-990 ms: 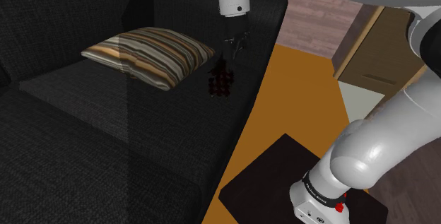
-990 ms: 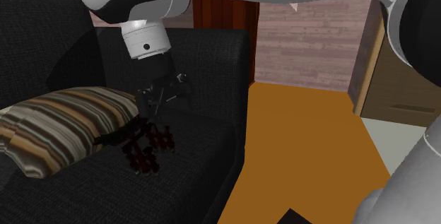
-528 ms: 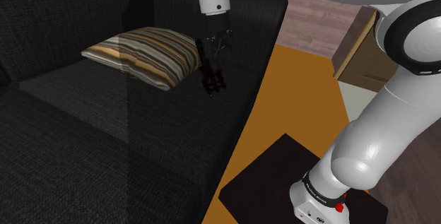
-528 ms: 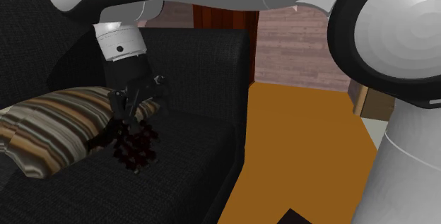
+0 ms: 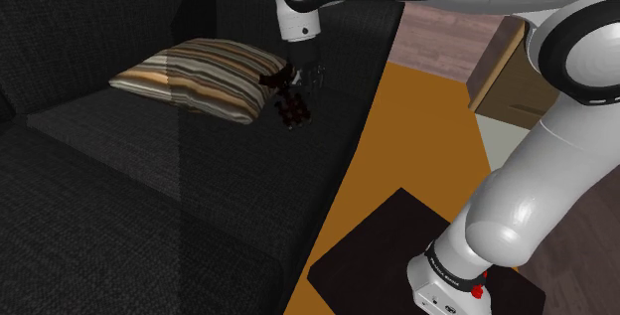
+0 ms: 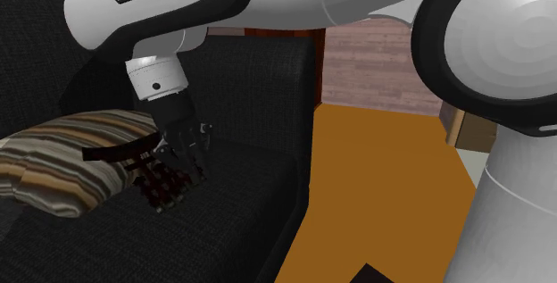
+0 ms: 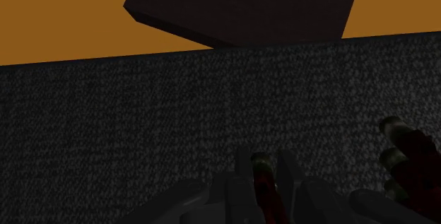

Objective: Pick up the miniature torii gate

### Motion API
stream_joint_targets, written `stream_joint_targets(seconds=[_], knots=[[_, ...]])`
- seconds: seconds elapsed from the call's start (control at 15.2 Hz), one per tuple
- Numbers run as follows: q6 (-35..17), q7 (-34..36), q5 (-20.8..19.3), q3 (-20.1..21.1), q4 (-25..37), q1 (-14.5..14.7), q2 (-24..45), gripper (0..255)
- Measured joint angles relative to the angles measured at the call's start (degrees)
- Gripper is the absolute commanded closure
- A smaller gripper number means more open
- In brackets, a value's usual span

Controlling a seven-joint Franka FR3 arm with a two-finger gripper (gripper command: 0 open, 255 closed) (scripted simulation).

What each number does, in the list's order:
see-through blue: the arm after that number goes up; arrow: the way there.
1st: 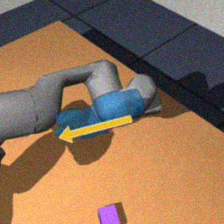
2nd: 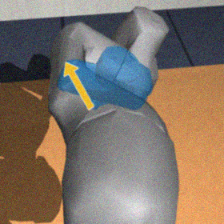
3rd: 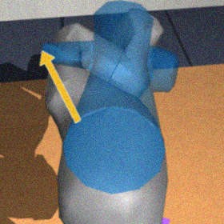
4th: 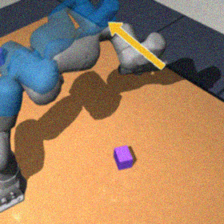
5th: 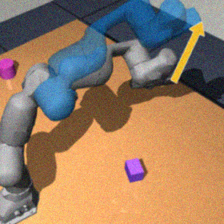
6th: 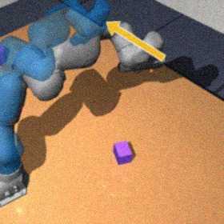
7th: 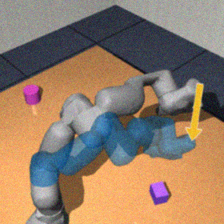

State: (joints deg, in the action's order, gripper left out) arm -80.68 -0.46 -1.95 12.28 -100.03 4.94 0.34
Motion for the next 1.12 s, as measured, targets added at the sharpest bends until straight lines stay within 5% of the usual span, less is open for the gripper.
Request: stream_joint_targets(seconds=[0.46, 1.12], knots=[[0.2, 0.1, -0.1, 0.0, 0.0, 0.0, 0.0, 255], [7.4, 0.0, -0.3, 0.1, 7.9, 0.1, 0.9, 255]])
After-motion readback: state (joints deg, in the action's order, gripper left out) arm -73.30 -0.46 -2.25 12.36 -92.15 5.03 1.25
